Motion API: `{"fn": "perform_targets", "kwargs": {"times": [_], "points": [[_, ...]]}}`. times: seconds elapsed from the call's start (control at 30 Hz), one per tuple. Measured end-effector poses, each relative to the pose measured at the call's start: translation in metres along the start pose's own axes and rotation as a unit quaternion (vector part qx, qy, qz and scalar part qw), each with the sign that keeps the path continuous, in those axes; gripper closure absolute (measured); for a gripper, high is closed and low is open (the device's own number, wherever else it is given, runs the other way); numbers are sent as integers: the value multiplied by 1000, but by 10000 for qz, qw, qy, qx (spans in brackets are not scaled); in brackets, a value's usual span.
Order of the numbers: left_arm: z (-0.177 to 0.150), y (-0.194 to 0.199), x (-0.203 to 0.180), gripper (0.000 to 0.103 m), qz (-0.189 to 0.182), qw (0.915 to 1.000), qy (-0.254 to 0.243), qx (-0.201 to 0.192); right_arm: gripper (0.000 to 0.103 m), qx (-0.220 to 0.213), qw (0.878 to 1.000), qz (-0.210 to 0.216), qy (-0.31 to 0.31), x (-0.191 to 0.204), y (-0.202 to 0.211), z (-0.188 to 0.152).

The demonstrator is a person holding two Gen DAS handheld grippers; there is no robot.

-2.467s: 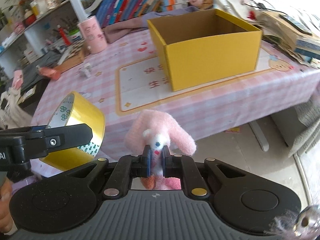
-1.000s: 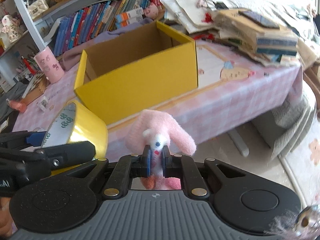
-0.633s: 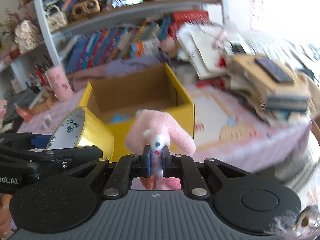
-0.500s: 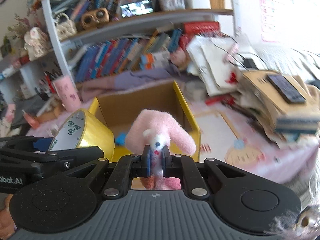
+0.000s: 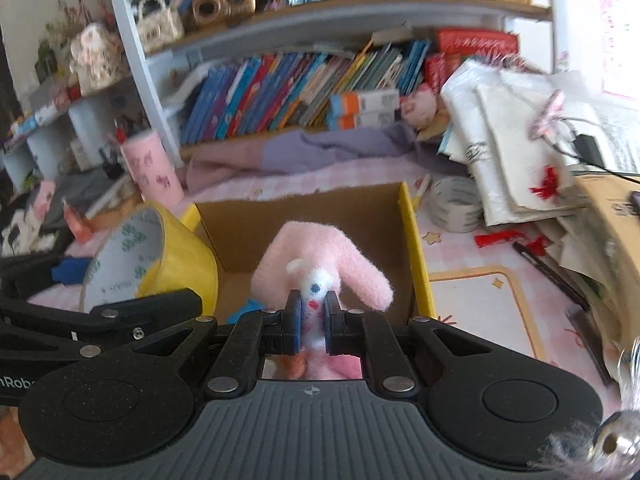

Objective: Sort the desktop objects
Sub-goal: 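Lower the tape roll with the left tool while the right tool lowers the bunny into the box, then open both tools to release the tape roll and bunny into the box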

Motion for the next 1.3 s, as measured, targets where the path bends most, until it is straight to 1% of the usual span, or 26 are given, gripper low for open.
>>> {"fn": "perform_targets", "kwargs": {"times": [0.1, 0.2, 0.3, 0.4, 0.47, 0.53, 0.6, 0.63, 0.67, 0.7, 0.83, 1.0, 1.17, 1.3], "points": [[4, -23, 8, 15, 153, 9995, -101, 242, 93, 332, 9994, 14, 121, -4, -31, 5], [7, -41, 13, 15, 267, 9984, -190, 466, 93, 614, 9978, -72, 230, -8, -56, 8], [6, -55, 22, 14, 342, 9973, -70, 653, 93, 798, 9964, 4, 282, -9, -71, 12], [6, -56, 27, 14, 381, 9969, 90, 685, 92, 832, 9958, -75, 381, -5, -78, 16], [6, -53, 27, 14, 353, 9973, 150, 620, 89, 834, 9959, -51, 359, -6, -79, 17], [5, -47, 28, 14, 311, 9979, 213, 523, 84, 779, 9964, 3, 335, -6, -78, 19], [5, -39, 26, 13, 287, 9989, 220, 293, 78, 695, 9971, 88, 311, -6, -74, 20], [6, -35, 25, 12, 295, 9992, 185, 180, 76, 654, 9974, 122, 281, -7, -71, 21], [7, -32, 24, 9, 289, 9994, 161, 81, 68, 606, 9978, 138, 231, -7, -68, 22], [8, -29, 23, 9, 274, 9995, 159, 2, 62, 563, 9982, 115, 177, -8, -66, 23], [8, -12, 17, 9, 204, 9990, 283, -273, 62, 374, 9990, 88, 226, -8, -51, 22], [-1, 13, 4, 9, 236, 9982, 299, -461, 60, 161, 9994, 49, 290, -4, -26, 11], [-20, 42, -5, 5, 510, 9960, 321, -662, 55, -207, 9989, -106, 403, 2, 2, -5], [-38, 55, -7, 4, 777, 9941, 483, -586, 52, -454, 9976, -261, 444, 5, 22, -22]]}}
Point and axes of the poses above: each gripper's, at about its wrist camera, not at the fingertips, and y roughly against the way its jaws point, x to its left, z to its top, the point moved 2 cm from there along -y, roughly the way its jaws point, and after that the axes turned 10 degrees about -z, right-handed, at the moved point
